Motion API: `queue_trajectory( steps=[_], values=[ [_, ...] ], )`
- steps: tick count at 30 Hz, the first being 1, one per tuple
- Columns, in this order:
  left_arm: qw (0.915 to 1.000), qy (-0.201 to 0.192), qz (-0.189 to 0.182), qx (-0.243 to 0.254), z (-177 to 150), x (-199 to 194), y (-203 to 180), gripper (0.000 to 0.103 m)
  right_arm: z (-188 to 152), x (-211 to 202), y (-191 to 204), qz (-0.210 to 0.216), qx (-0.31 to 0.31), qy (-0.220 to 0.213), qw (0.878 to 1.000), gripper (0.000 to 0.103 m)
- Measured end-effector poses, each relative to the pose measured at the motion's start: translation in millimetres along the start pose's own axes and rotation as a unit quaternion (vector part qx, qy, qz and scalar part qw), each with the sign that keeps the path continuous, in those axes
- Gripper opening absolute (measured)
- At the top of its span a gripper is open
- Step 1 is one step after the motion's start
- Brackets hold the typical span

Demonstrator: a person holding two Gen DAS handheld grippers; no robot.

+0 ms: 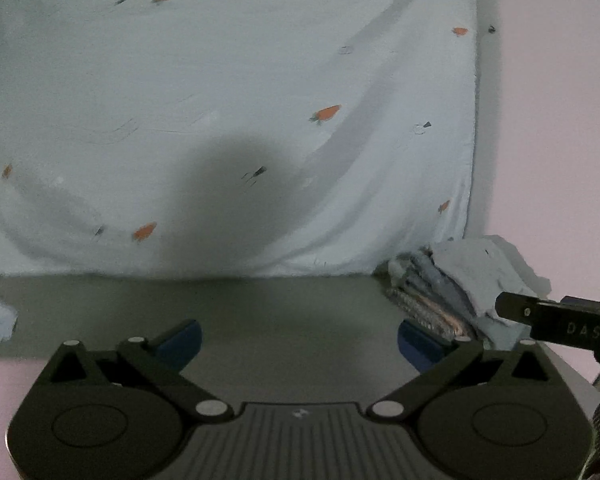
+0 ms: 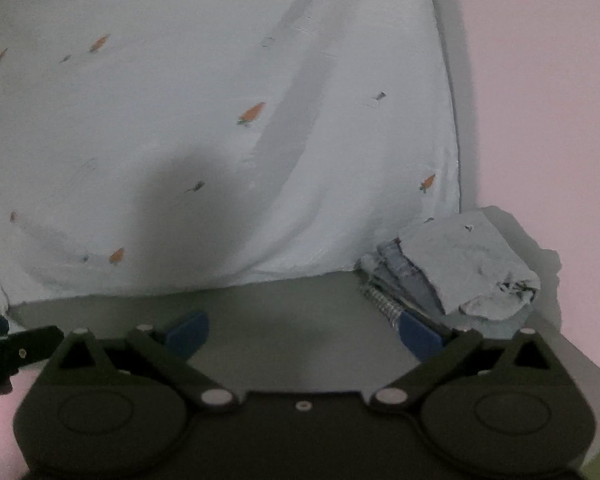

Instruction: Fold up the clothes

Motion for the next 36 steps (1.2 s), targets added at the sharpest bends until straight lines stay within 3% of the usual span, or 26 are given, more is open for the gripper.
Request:
queue_trajectory(
  steps=[9, 15, 21, 28, 36],
  values=[
    [0.9977, 0.053, 0.039, 0.012, -55.9, -96.7, 41.3, 0.103, -52.6, -97.2, 76.0, 0.029, -0.014, 0.033, 0.999, 0.103],
    [0.9979, 0.051, 0.033, 0.023, -66.6, -133.7, 51.9, 0.103, -73.7, -144.8, 107.9, 0.027, -0.027, 0.042, 0.998, 0.103],
    [0.9976, 0.052, 0.039, 0.022, -70.9, -155.2, 59.2, 0.103, -93.1, -166.1, 115.2, 0.026, -0.003, 0.067, 0.997, 0.103],
    [0.9971, 0.065, 0.040, -0.007, -88.1, -173.0, 68.6, 0.103, -114.4, -180.7, 126.8, 0.031, -0.038, 0.079, 0.996, 0.103],
    [0.9967, 0.059, 0.056, -0.002, -88.4, -184.5, 72.8, 0.103, -116.3, -184.2, 133.7, 0.044, -0.049, 0.077, 0.995, 0.103]
  ],
)
Point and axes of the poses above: each gripper's, at about its wrist camera, not at the fingertips, and x roughly the way its jaws point, y to its left, z to its top, the point moved 10 cm from there along x, roughly the way its jaws point, and after that the axes turned 2 degrees about -y, right-handed, at the moved point
